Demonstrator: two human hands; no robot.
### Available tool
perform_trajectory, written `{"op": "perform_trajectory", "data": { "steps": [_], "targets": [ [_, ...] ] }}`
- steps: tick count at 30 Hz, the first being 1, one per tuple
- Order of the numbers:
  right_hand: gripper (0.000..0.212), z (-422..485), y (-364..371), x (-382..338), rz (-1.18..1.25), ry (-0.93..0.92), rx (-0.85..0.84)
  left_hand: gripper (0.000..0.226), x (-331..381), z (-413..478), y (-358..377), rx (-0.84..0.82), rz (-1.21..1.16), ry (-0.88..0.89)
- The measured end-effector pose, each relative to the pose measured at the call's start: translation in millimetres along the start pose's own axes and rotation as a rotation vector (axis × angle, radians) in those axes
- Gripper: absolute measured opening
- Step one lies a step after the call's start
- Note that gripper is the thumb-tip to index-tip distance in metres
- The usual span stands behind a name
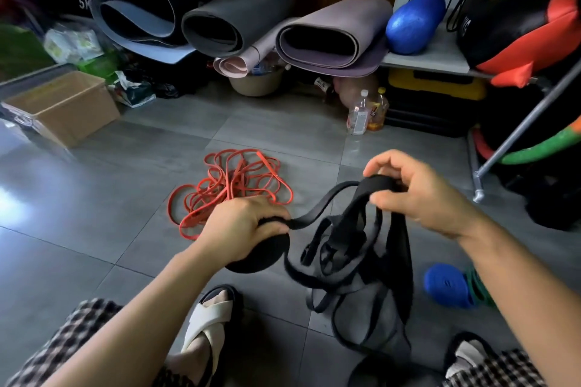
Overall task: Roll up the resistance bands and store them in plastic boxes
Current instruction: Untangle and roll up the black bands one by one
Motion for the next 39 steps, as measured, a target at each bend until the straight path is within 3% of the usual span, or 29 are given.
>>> {"op": "perform_trajectory", "data": {
  "steps": [4, 9, 13, 17, 19, 21, 23, 26, 29, 31, 33, 34, 36, 39],
  "targets": [
    [0.021, -8, -15, -17, 0.170, -0.077, 0.034, 0.039, 6, 3, -1, 0.081, 0.141, -0.021],
    [0.024, -16, -43, -29, 0.614, -0.165, 0.190, 0.050, -4, 3, 32, -0.174, 0.294, -0.150],
    [0.042, -27, -95, -21, 1.140, -0.203, 0.460, 0.028, -10, -3, 45, -0.305, 0.406, -0.205],
    [0.026, -33, -140, 8, 1.374, -0.305, 0.597, 0.026, -19, -7, 25, -0.248, 0.455, -0.290],
    [0.022, -34, -151, 49, 1.346, -0.177, 0.752, 0.024, -23, -6, -1, -0.140, 0.438, -0.330],
    [0.021, -39, -149, 105, 1.216, 0.119, 0.956, 0.020, -21, -5, -33, 0.029, 0.370, -0.334],
    [0.022, -40, -134, 159, 1.032, 0.420, 1.008, 0.017, -14, -4, -58, 0.189, 0.307, -0.321],
    [0.021, -31, -99, 236, 0.747, 0.751, 0.853, 0.029, -1, 1, -74, 0.316, 0.277, -0.252],
    [0.025, -31, -73, 289, 0.228, 0.940, 0.638, 0.032, 5, 7, -88, 0.417, 0.154, -0.243],
    [0.021, -26, -44, 295, -0.289, 0.969, 0.292, 0.037, 14, 13, -93, 0.463, 0.068, -0.198],
    [0.043, -15, -7, 269, -0.707, 0.802, 0.038, 0.039, 27, 21, -89, 0.446, 0.031, -0.137],
    [0.065, -5, 18, 248, -0.705, 0.647, -0.025, 0.037, 32, 24, -83, 0.419, 0.028, -0.113],
    [0.104, 7, 82, 197, -0.433, 0.366, -0.156, 0.037, 41, 29, -71, 0.354, 0.030, -0.081],
    [0.125, 6, 151, 155, -0.038, 0.325, -0.256, 0.036, 47, 29, -64, 0.330, 0.002, -0.072]
  ]
}}
Point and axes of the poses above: each hand's wrist, its own z-axis towards the middle knuckle, its own y-axis out of the palm, x = y × z, the point moved 10 cm from there along z, towards the middle knuckle, and after that the axes turned 7 degrees about y, right-handed, at the moved point
